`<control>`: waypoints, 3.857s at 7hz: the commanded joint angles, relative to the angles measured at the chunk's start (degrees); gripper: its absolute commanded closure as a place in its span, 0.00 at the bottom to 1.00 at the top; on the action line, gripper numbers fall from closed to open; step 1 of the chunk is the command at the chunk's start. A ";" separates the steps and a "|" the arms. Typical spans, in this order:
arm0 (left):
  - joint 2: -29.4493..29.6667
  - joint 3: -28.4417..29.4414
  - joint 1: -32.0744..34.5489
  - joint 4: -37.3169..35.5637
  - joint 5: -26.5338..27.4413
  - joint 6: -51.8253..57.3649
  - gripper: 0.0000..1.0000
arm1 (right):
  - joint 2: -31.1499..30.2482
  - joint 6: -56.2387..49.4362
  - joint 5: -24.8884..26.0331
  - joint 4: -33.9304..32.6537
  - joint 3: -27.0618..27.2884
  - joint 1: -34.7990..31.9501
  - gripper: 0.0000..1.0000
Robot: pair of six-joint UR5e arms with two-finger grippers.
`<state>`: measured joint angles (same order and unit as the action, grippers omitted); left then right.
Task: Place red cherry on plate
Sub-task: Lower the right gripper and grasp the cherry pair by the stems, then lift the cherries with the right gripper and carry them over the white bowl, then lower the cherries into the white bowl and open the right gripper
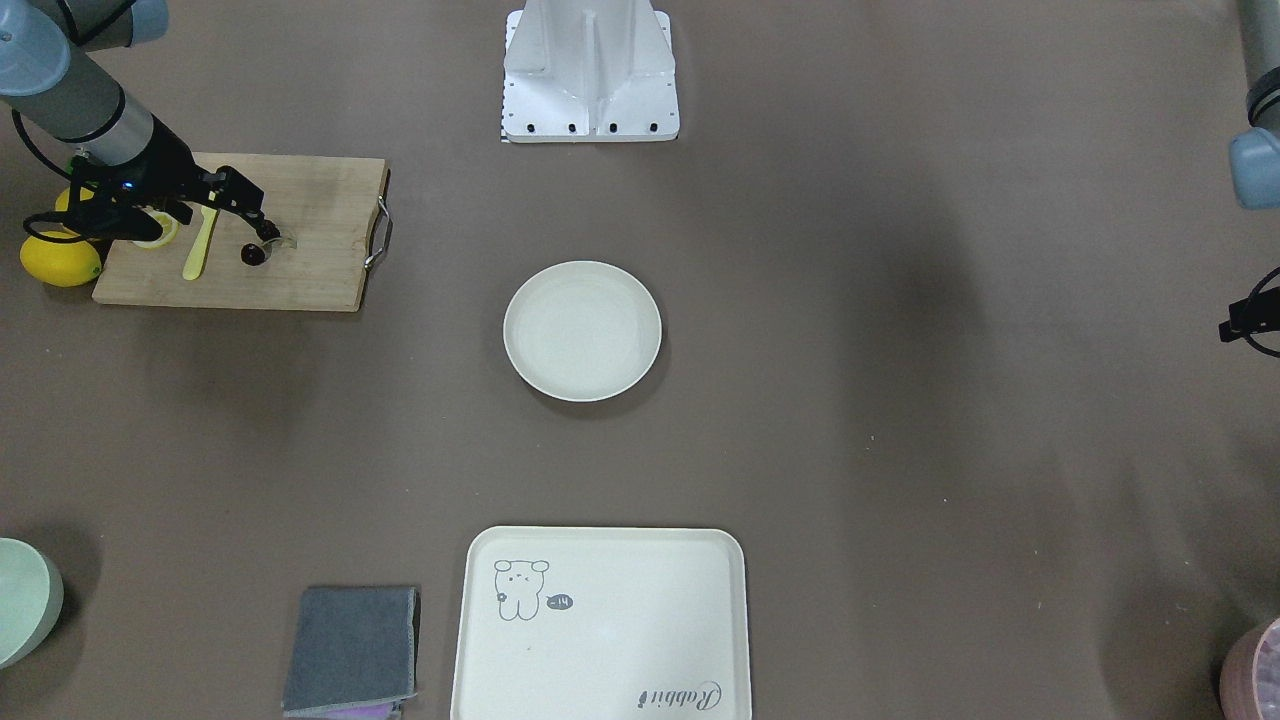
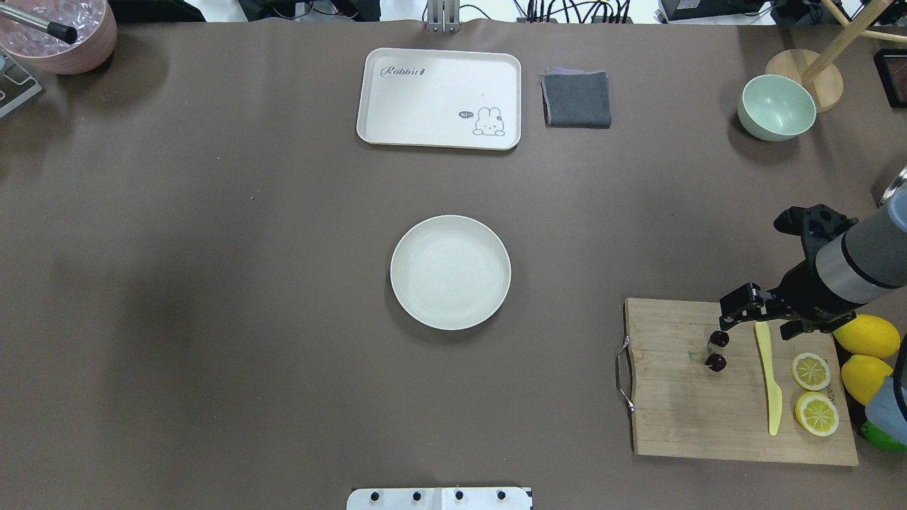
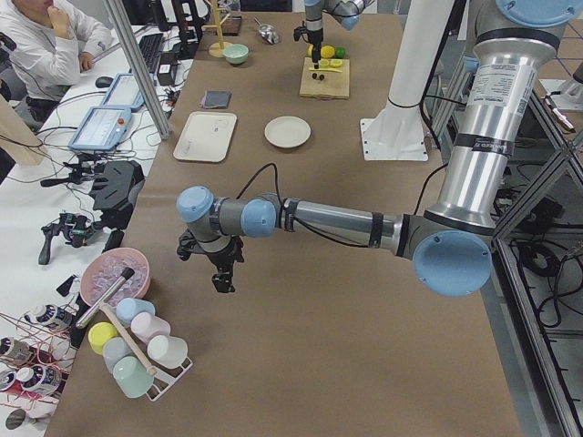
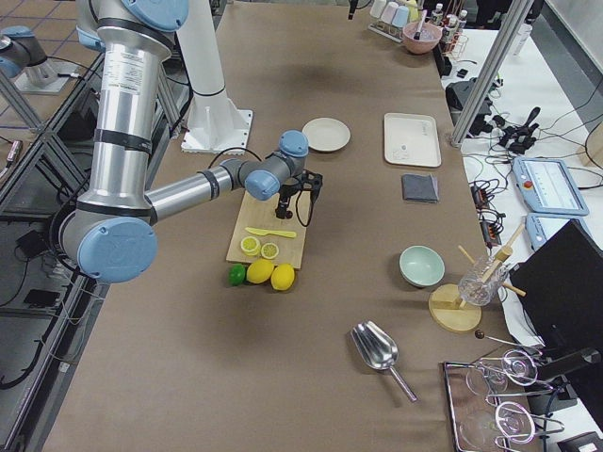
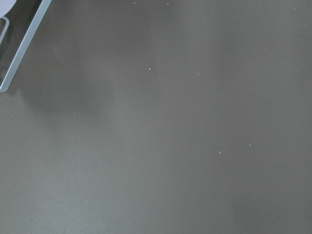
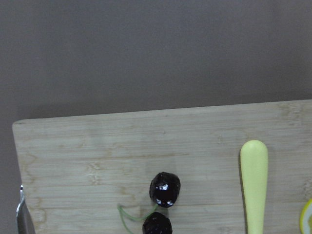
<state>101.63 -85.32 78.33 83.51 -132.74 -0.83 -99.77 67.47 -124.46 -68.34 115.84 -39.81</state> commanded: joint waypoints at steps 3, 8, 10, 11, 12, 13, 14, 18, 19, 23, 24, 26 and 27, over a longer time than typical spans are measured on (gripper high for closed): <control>-0.03 0.33 -0.19 0.07 0.02 -0.05 0.02 | 0.10 2.58 5.71 4.06 -2.62 5.62 0.00; -0.12 0.51 -0.19 0.07 0.02 0.13 0.02 | 2.47 6.53 5.98 6.20 -4.92 6.41 0.93; -0.21 0.51 -0.19 0.07 -0.07 0.13 0.02 | 2.47 6.71 5.98 6.20 -4.92 6.41 1.00; -0.21 0.34 -0.19 0.07 -0.07 0.13 0.02 | 2.56 6.80 5.89 6.20 -4.84 6.41 1.00; -0.21 0.25 -0.19 0.07 -0.07 0.13 0.02 | 3.34 6.80 5.46 5.94 -4.84 6.50 1.00; -0.21 0.25 -0.19 0.07 -0.07 0.04 0.02 | 5.87 8.62 4.32 3.50 -4.75 5.80 1.00; -0.21 0.25 -0.19 0.07 -0.07 0.04 0.02 | 11.64 8.73 2.14 -3.66 -4.66 3.53 1.00; -0.29 1.03 -0.19 0.07 -0.07 0.13 0.02 | 34.50 9.08 -0.34 -28.74 -5.10 0.35 1.00; -0.29 0.78 -0.19 0.16 -0.07 0.13 0.02 | 38.82 11.08 -0.35 -29.65 -7.45 0.43 1.00; -0.38 0.77 -0.19 0.16 -0.07 0.13 0.02 | 52.81 22.34 4.81 -28.00 -21.23 7.62 1.00; -0.38 0.69 -0.19 0.16 -0.07 0.13 0.02 | 52.75 25.14 6.93 -21.90 -25.27 9.55 1.00; -0.47 0.68 -0.19 0.07 -0.07 0.13 0.02 | 52.57 27.28 8.88 -16.83 -28.04 10.63 0.07; -0.47 0.77 -0.19 0.16 -0.07 0.21 0.02 | 52.74 27.28 8.97 -16.83 -27.95 10.63 0.00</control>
<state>101.19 -84.62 78.13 83.61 -132.80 -0.68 -47.11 94.41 -115.90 -86.04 88.36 -29.37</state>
